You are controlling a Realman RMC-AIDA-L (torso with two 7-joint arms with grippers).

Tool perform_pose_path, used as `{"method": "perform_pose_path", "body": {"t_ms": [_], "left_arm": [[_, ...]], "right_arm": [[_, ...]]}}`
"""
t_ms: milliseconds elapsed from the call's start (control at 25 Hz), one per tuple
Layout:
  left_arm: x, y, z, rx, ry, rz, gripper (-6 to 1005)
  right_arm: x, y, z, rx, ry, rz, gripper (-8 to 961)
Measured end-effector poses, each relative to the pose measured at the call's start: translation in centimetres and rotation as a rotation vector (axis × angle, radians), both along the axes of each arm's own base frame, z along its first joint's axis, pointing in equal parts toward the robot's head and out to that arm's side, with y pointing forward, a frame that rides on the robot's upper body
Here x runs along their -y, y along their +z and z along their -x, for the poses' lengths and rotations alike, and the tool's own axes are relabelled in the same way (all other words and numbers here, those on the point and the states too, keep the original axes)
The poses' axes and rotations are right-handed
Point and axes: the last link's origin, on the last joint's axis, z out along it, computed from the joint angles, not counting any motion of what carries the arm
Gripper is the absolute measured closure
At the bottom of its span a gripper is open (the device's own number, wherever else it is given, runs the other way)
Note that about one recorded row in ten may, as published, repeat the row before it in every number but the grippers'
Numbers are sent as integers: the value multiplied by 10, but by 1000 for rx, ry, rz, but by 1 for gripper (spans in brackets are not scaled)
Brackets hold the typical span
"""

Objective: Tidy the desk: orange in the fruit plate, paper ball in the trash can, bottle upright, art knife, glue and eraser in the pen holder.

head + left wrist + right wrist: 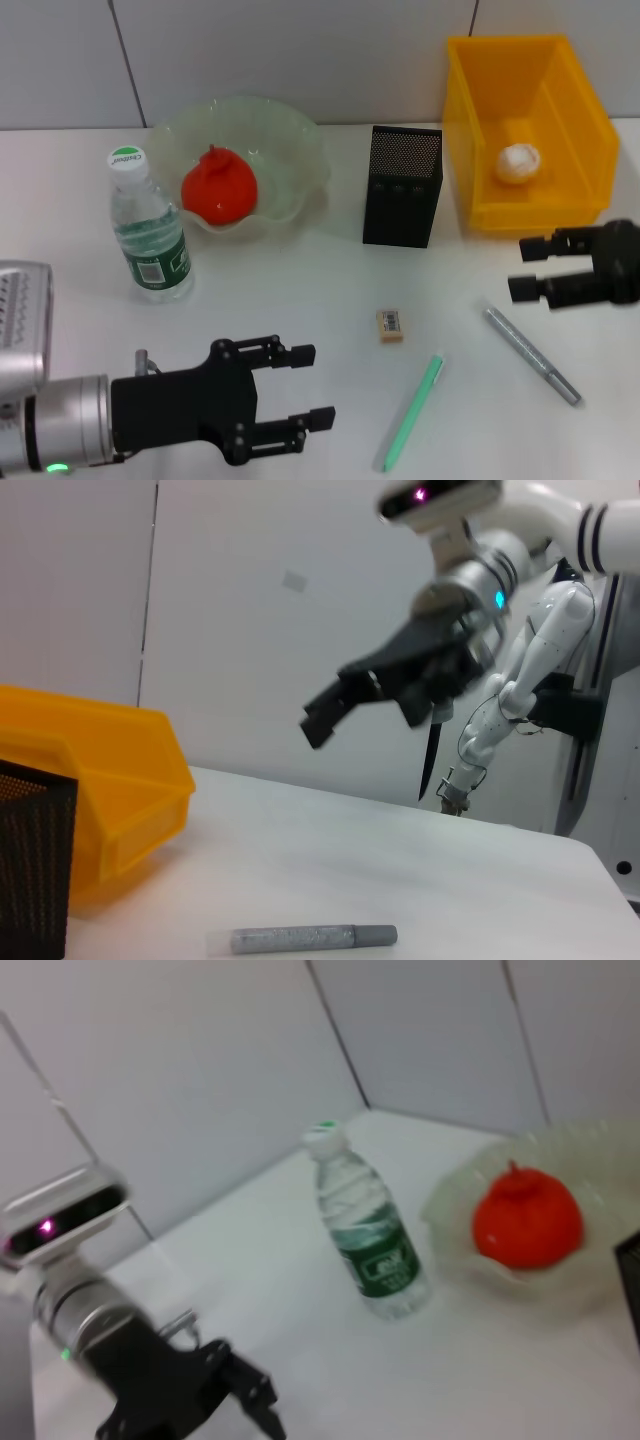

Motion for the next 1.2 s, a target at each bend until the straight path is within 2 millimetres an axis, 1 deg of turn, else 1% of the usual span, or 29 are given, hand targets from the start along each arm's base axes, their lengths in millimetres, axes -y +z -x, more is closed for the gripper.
{"method": "perform_pose_path", "body": {"t_ms": [80, 120, 160, 280, 320, 360, 600, 720, 880, 960, 1000, 1040, 1080, 1120, 1160, 1200], "left_arm": [[2, -4, 1, -2, -8, -12, 327], [2, -4, 1, -4, -10, -17, 327], [2, -5, 1, -4, -10, -20, 327], [3, -6, 2, -3, -8, -22, 327], [3, -6, 1, -2, -7, -22, 327], [2, -6, 1, -1, -7, -23, 327], [0, -5, 1, -2, -12, -30, 327], [-1, -4, 0, -3, -14, -34, 328], [-1, -3, 1, -4, -14, -37, 328], [-2, -3, 0, -4, -15, -38, 328], [-2, -3, 0, -4, -15, -38, 328], [-2, -3, 1, -6, -11, -42, 328], [-3, -3, 1, -8, -7, -42, 328], [-3, -3, 2, -10, -4, -42, 328], [-3, -3, 2, -10, -4, -42, 328], [-3, -3, 2, -11, 0, -41, 328]], "right_arm": [[-8, 7, 12, 38, -52, 25, 128], [-16, 13, 24, 84, -92, 47, 128], [-16, 13, 24, 84, -92, 47, 128], [-25, 16, 37, 147, -147, 79, 127], [-31, 17, 44, 190, -176, 96, 127], [-31, 17, 44, 190, -176, 96, 127], [-41, 14, 63, 270, -186, 147, 127], [-42, 7, 73, 312, -159, 179, 127], [-43, 1, 78, 343, -132, 201, 128], [-42, -7, 84, 373, -80, 231, 128], [-42, -7, 84, 373, -80, 231, 128], [-39, -18, 89, 399, -9, 274, 128], [-39, -18, 89, 399, -9, 274, 128], [-37, -30, 94, 423, 71, 315, 128], [-37, -30, 94, 423, 71, 315, 128], [-36, -36, 97, 435, 125, 333, 128]]}}
